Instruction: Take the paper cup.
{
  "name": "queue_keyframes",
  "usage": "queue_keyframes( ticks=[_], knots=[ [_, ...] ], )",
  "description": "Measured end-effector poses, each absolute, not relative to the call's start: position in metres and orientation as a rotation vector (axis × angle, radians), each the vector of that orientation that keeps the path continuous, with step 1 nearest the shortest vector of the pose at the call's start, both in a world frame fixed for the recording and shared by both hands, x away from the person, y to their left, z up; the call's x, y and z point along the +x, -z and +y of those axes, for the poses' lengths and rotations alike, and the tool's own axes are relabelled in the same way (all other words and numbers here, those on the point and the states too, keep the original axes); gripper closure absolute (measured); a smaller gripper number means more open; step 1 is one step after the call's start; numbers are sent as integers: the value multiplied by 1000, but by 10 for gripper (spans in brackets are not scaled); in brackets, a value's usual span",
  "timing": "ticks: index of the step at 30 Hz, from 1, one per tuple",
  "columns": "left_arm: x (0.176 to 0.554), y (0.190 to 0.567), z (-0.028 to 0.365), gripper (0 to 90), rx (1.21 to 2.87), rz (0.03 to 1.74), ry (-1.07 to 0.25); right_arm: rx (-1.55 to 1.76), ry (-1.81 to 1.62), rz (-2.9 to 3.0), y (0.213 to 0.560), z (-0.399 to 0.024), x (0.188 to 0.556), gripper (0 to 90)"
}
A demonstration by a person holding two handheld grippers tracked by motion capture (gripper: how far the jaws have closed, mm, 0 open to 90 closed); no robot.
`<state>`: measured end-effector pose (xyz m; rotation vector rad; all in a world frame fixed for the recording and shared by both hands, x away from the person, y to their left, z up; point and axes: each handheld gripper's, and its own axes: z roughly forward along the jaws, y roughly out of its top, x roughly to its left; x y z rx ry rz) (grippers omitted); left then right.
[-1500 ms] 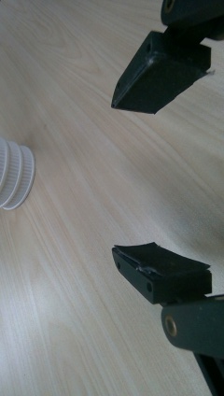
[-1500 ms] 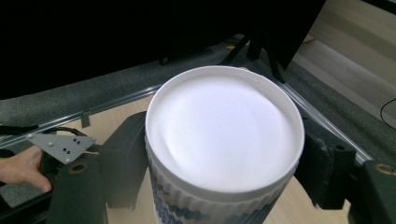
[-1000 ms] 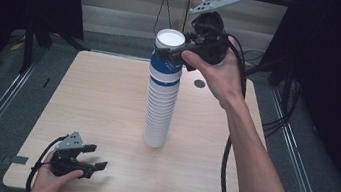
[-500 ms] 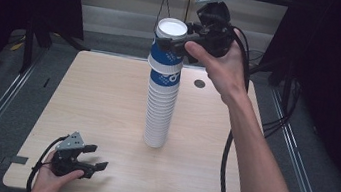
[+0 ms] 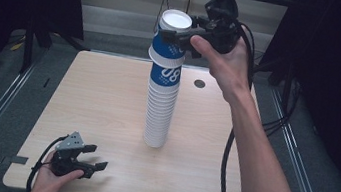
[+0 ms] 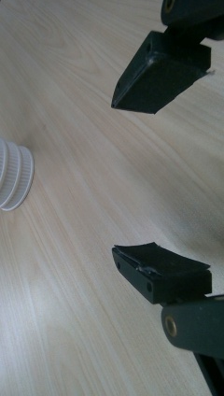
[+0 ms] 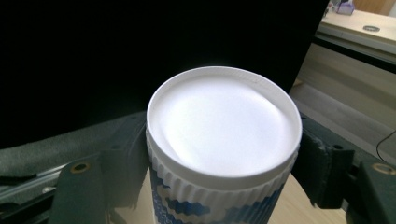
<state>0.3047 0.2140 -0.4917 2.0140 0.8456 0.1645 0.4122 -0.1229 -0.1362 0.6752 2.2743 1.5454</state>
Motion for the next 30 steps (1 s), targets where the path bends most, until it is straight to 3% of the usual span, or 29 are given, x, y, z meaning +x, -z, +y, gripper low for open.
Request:
queue_keyframes(
  ticks=[19,30],
  knots=[
    [304,491,215,240,2007,854,-173,734,-1608,2093,123,-159,400,283],
    [307,492,212,206,2008,854,-147,804,-1558,2072,136,-193,394,283]
  ],
)
